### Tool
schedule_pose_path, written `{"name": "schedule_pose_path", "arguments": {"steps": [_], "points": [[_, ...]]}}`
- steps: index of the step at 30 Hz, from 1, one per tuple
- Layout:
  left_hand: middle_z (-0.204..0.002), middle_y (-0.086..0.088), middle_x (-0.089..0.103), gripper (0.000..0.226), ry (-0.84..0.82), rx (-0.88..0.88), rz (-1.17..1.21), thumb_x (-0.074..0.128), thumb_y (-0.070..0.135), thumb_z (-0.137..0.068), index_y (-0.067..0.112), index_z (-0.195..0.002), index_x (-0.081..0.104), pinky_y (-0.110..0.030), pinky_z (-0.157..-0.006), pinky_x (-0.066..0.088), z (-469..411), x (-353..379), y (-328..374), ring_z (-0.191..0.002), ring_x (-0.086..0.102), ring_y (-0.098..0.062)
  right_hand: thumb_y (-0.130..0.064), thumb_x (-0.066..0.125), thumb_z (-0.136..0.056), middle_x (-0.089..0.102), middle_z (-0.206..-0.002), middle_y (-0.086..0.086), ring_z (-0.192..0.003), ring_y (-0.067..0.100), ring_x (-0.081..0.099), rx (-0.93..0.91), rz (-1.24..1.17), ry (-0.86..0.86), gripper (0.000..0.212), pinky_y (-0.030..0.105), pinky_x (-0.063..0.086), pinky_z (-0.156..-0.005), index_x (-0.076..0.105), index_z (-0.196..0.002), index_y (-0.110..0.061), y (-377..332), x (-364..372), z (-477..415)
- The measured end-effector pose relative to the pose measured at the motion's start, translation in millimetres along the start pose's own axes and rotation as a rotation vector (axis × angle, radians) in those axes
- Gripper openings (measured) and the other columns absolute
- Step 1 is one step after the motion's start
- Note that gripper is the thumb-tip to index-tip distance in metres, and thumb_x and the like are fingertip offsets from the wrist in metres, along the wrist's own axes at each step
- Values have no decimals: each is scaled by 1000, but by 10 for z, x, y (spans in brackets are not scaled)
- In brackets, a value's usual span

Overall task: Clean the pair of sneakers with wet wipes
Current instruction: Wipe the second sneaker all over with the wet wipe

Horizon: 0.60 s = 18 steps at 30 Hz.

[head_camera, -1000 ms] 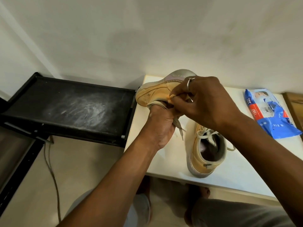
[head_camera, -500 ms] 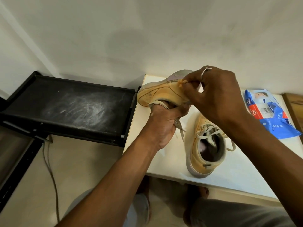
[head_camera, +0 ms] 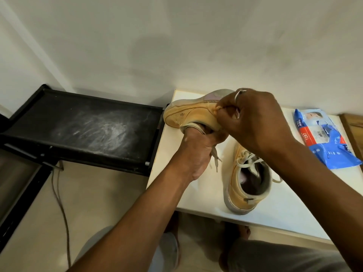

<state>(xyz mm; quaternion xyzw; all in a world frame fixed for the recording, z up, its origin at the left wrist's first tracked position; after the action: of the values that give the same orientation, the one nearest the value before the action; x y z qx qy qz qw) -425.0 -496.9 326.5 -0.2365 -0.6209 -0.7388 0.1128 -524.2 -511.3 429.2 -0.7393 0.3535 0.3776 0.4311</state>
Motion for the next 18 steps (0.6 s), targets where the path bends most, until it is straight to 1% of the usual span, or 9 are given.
{"name": "schedule_pose_path", "arguments": {"steps": [3,4,5,8,10,12,13,15,18], "points": [[-85,-6,64,21,45,-71,-76,53,-8,-87,12,-87,60,-37,-83,50,20,-21,-45,-83,60,-22,-30,63,-81,72,-86,-7,-75,15,64,-44,-28,-147,17,39,55,-67,76,-91,-26,-80,103,35],[-85,-7,64,18,51,-62,-73,55,-6,-85,11,-88,60,-40,-84,49,1,-38,-53,-83,59,-24,-31,64,-81,72,-86,-7,-76,14,64,-53,-52,-155,16,39,55,-67,76,-91,-26,-83,96,33],[-92,-11,65,15,50,-30,-71,59,-2,-82,9,-93,61,-44,-89,48,-16,-46,-46,-87,59,-28,-31,64,-82,72,-87,-7,-76,14,64,-47,-80,-126,16,39,55,-67,76,-92,-26,-67,67,21],[-116,-17,64,35,36,22,-106,69,8,-77,11,-111,62,-51,-102,44,-40,-34,-16,-104,59,-36,-29,61,-85,70,-87,-2,-77,17,62,-4,-67,37,19,40,53,-69,76,-97,-24,37,-36,-26],[-113,-15,65,34,34,3,-142,70,9,-75,13,-108,63,-45,-98,49,-59,-35,-69,-100,63,-30,-27,59,-84,70,-88,-1,-78,19,63,20,-33,21,21,40,54,-70,75,-97,-24,60,1,-28],[-100,-15,62,27,45,-36,-167,66,9,-69,11,-95,60,-28,-80,54,-72,-38,-103,-77,65,-13,-27,60,-82,72,-90,-2,-78,18,65,12,-60,-67,20,39,55,-70,76,-95,-24,13,80,-7],[-98,-15,60,26,54,-51,-169,64,10,-67,11,-92,57,-25,-76,54,-82,-56,-117,-72,64,-10,-27,61,-81,72,-91,-3,-78,17,65,-4,-66,-107,20,38,55,-70,76,-94,-25,-24,109,7],[-101,-13,63,35,59,-28,-160,71,15,-65,15,-98,60,-36,-86,53,-95,-78,-120,-84,63,-20,-29,61,-81,72,-91,-5,-79,16,65,-32,-64,-117,19,38,55,-70,76,-93,-26,-51,108,9],[-114,-9,66,38,49,7,-146,75,19,-70,18,-106,63,-47,-101,46,-87,-74,-91,-102,61,-30,-31,59,-85,71,-89,-3,-79,18,63,4,-44,8,22,40,54,-70,75,-97,-25,49,20,-34]]}}
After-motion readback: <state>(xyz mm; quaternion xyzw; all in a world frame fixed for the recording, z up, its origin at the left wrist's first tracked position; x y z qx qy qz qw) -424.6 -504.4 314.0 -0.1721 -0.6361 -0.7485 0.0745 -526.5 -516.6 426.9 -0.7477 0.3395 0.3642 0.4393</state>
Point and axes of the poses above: each hand's wrist, its own z-axis away from the middle knuckle, its own x-axis out of the palm, y = z × x, the point moved 5 cm from there along -z, towards the middle knuckle
